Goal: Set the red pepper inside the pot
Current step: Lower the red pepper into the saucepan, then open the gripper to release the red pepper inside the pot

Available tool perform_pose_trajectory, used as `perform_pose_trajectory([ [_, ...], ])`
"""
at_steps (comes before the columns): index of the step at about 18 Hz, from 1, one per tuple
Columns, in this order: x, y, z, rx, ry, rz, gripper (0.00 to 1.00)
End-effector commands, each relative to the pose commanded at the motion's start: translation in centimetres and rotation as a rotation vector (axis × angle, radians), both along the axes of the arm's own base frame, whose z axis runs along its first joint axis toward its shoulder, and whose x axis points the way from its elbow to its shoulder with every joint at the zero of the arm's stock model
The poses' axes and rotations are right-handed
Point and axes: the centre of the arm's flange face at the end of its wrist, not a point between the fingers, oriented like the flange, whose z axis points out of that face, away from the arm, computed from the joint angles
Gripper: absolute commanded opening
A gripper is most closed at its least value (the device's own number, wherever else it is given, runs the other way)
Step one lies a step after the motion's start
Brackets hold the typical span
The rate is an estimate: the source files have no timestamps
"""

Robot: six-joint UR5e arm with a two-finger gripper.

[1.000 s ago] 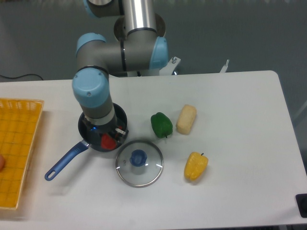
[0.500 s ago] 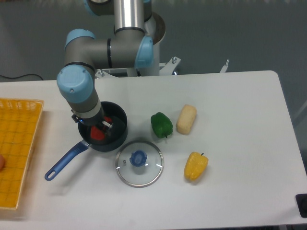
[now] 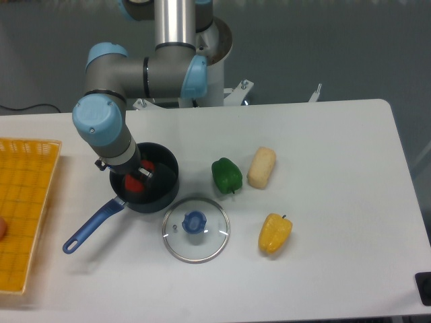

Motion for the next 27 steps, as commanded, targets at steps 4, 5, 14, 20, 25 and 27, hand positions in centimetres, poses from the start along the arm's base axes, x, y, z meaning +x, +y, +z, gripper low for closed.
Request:
perform_pose_trajectory([
  [4, 0.7, 0.1, -1.3, -0.025, -0.002, -0.014, 0.43],
  [5, 0.8, -0.1, -1.7, -0.031, -0.004, -0.014, 0.43],
  [14, 1.2, 0.0, -2.9, -0.055, -0.004, -0.022, 0.44],
  [20, 1.8, 0.2, -3.9, -0.072, -0.007, -0.035, 0.45],
  [25, 1.9, 0.2, -4.0, -0.075, -0.008, -0.037, 0.45],
  [27, 1.9, 0.2, -4.1, -0.077, -0.007, -0.037, 0.46],
])
